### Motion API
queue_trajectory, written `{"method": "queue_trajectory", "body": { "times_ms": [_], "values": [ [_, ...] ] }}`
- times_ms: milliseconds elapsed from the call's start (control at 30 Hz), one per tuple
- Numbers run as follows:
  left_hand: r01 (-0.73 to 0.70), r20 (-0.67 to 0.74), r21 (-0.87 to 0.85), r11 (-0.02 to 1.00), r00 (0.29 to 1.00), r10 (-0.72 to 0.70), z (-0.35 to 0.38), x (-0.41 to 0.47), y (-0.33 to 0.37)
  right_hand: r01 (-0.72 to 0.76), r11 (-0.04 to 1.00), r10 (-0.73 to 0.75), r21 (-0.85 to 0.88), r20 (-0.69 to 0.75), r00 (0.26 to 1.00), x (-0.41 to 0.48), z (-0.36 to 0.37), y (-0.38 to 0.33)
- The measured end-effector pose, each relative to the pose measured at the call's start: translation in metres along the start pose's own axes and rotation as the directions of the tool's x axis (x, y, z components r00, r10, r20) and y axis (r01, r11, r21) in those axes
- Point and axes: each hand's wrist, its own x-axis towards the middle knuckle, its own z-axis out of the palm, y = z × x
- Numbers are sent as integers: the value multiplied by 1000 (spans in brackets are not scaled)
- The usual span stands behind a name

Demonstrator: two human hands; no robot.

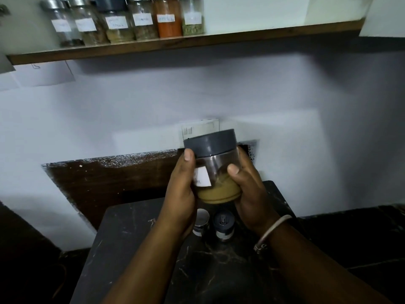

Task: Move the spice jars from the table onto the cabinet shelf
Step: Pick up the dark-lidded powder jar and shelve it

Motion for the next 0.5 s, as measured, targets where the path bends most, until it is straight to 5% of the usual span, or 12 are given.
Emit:
{"method": "queue_trajectory", "body": {
  "times_ms": [500],
  "values": [
    [4,0,-165,986,1000,-4,30,-6,29,49,998,-51,34,42,998,2,12,-36]
  ]
}}
